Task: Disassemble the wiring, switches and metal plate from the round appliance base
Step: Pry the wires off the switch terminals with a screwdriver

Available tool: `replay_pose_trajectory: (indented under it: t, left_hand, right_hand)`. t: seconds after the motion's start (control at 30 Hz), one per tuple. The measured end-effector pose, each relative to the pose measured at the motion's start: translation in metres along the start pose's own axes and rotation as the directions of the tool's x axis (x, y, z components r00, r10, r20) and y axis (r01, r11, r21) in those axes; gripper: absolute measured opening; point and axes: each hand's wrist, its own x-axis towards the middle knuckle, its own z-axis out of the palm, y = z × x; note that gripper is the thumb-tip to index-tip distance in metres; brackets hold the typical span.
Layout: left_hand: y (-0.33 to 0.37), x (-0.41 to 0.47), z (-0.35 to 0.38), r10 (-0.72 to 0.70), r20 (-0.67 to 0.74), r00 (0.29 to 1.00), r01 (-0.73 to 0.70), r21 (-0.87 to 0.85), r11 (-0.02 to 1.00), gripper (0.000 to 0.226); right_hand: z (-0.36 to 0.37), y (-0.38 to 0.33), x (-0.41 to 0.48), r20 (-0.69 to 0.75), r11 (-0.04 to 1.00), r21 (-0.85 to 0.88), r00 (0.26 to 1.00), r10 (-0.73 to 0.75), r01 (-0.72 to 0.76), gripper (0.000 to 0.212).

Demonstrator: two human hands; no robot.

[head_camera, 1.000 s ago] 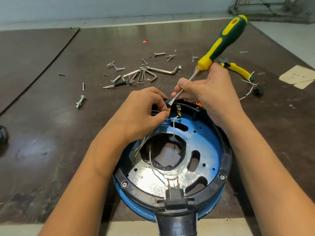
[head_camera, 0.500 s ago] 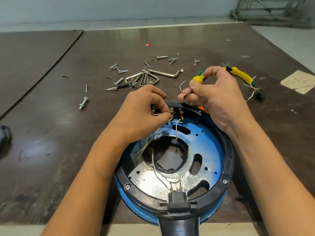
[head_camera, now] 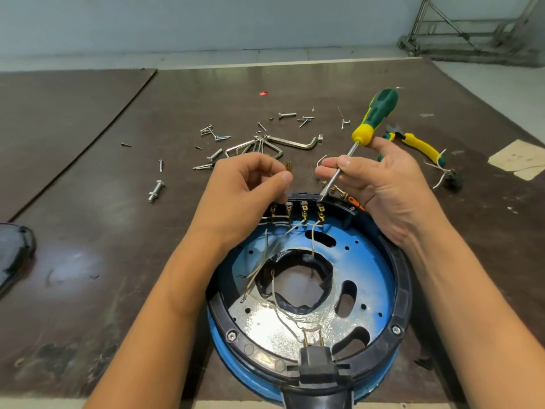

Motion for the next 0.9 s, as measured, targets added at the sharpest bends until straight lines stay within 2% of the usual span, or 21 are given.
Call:
replay_pose_trajectory:
  t: [0.13,0.23,0.3,0.43,0.53,0.6,0.67,0.73,0.83,0.9]
  left_hand:
    - [0.000,0.002,-0.008,0.041,-0.039,0.998,-0.039,0.052,0.998,0.003]
    - [-0.010,0.009,-0.027,0.077,-0.189,0.979,-0.026,0.259,0.966,0.006]
    - [-0.018,0.011,-0.039,0.058,-0.228,0.972,0.033,0.375,0.926,0.010]
    - [-0.028,0.010,-0.042,-0.046,-0.136,0.990,0.101,0.427,0.899,0.008]
    - [-0.027,0.008,-0.038,-0.187,0.002,0.982,0.164,0.465,0.870,0.031]
    - [-0.023,0.006,-0.038,-0.227,0.101,0.969,0.153,0.478,0.865,0.040]
    - [-0.017,0.004,-0.036,-0.172,0.170,0.970,0.065,0.500,0.863,0.040]
    - [-0.011,0.003,-0.031,-0.093,0.204,0.974,-0.029,0.525,0.851,0.030]
    - [-0.006,0.000,-0.018,-0.033,0.216,0.976,-0.089,0.529,0.844,0.013]
    - [-0.007,-0.001,-0.011,-0.027,0.242,0.970,-0.117,0.559,0.821,0.012]
  right_hand:
    - [-0.002,-0.002,-0.001,0.054,0.999,-0.007,0.998,0.036,-0.035,0.032]
    - [-0.003,-0.001,-0.002,0.058,0.999,-0.021,0.998,0.029,-0.028,0.032]
    - [-0.003,-0.001,-0.002,0.052,0.999,-0.039,0.999,0.002,0.000,0.034]
    - [-0.001,-0.001,-0.004,0.090,0.993,-0.102,0.995,-0.042,0.052,0.029]
    - [0.002,-0.001,-0.006,0.122,0.983,-0.162,0.990,-0.065,0.085,0.019]
    - [0.004,-0.002,-0.006,0.148,0.972,-0.213,0.987,-0.069,0.100,0.014]
    - [0.005,-0.003,-0.006,0.156,0.965,-0.242,0.985,-0.068,0.105,0.011]
    - [0.007,-0.005,-0.006,0.161,0.963,-0.244,0.984,-0.077,0.115,0.010]
    - [0.011,-0.006,-0.007,0.189,0.949,-0.276,0.977,-0.099,0.149,0.012]
    - [0.013,-0.004,-0.007,0.197,0.946,-0.289,0.976,-0.092,0.147,0.014]
